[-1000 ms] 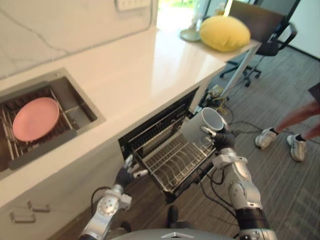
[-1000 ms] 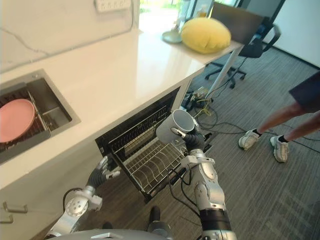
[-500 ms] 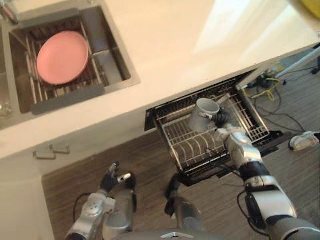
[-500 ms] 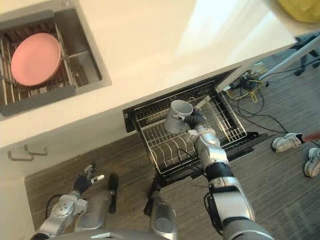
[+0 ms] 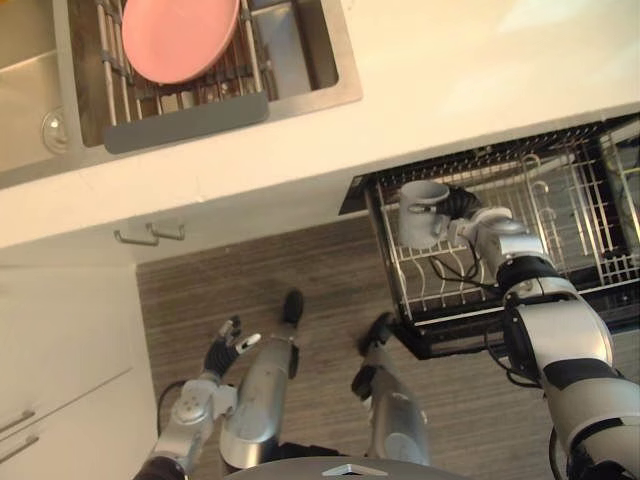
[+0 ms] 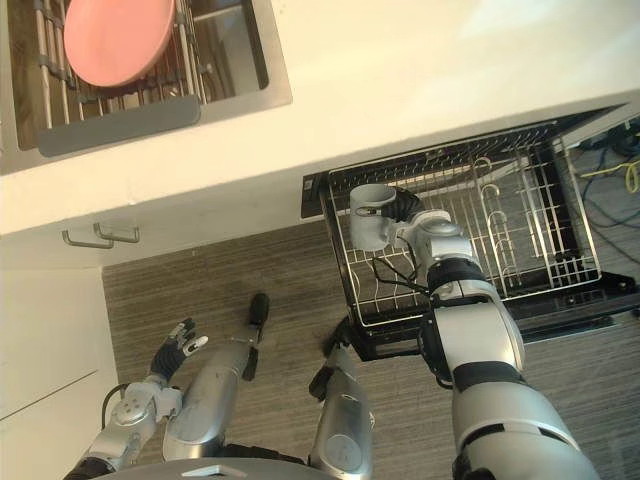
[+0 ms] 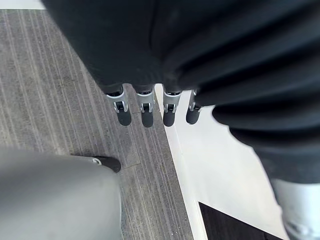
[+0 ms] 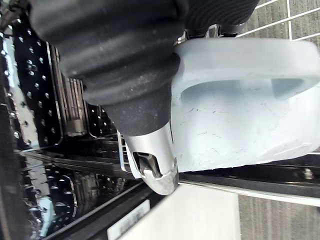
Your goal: Walk over to the sink, pick up the cup, carry it to the dishwasher, place the cup inside the dishwasher, then close the dishwasher door
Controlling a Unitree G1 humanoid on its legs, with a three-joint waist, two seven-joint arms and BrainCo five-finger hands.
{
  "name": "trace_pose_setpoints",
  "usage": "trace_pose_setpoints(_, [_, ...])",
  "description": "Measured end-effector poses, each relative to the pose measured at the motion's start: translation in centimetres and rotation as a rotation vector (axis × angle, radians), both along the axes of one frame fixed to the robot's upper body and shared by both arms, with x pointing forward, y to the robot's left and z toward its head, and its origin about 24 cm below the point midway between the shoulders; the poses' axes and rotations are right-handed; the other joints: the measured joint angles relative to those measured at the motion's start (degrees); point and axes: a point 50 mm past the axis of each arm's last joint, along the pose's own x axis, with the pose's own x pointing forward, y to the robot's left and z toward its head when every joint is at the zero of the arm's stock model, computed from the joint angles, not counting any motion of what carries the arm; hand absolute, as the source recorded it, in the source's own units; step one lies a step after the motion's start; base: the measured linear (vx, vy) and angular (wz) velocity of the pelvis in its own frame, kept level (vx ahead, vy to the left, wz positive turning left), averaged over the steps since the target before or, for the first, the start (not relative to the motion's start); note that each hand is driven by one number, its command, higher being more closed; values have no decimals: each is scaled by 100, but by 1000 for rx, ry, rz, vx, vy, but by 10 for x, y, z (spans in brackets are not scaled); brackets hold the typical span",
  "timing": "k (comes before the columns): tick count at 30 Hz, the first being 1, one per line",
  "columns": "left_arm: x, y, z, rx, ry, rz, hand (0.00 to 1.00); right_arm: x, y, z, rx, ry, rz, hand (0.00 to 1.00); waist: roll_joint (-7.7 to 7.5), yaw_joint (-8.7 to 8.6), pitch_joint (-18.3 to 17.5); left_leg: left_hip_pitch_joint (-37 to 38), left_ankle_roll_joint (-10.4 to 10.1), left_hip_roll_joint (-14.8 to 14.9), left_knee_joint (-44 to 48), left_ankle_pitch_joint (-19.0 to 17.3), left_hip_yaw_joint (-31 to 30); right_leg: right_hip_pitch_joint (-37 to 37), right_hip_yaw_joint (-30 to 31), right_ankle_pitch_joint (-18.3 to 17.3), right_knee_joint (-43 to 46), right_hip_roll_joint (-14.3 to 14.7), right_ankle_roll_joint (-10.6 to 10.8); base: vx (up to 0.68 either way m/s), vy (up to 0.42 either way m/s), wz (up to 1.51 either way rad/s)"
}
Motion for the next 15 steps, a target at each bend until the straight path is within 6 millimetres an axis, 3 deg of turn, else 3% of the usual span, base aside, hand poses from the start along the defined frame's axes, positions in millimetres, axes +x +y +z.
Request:
trace_pose_setpoints(1, [0, -1, 0, -4, 1, 0, 0, 0, 0, -1, -15, 12, 1, 100, 9, 7, 6, -7, -10, -5, -1, 7, -1, -3, -8, -43, -1, -4, -7, -29, -19, 3])
trace_pose_setpoints(2, [0, -1, 0, -11, 1, 5, 0, -1, -1, -2, -42, 32, 6, 0, 14, 19, 8, -34, -30, -8, -3, 23, -3, -30, -17, -129, 0, -7, -7, -33, -30, 3])
trace_pose_setpoints(7, [1, -11, 0, -39, 0, -17, 0, 4, -1, 9, -130, 46, 14, 0, 89, -27, 46, -71, -99, 44, -218, 229, -75, -160, -110, -210, 56, 26, -46, -42, -26, 4])
trace_pose_setpoints(11, [3, -13, 1, -43, -4, -17, 0, 5, 0, 12, -138, 33, 11, 0, 89, -16, 46, -65, -114, 60, -250, 260, -88, -168, -118, -202, 58, 44, -42, -3, -3, 1])
trace_pose_setpoints(15, [3, -13, 1, -44, -2, -14, 0, 11, 10, 28, -154, -40, 55, 0, 52, -39, 63, 82, -113, 76, -334, 291, 16, -126, 6, -145, 58, 55, -9, 29, -23, -12])
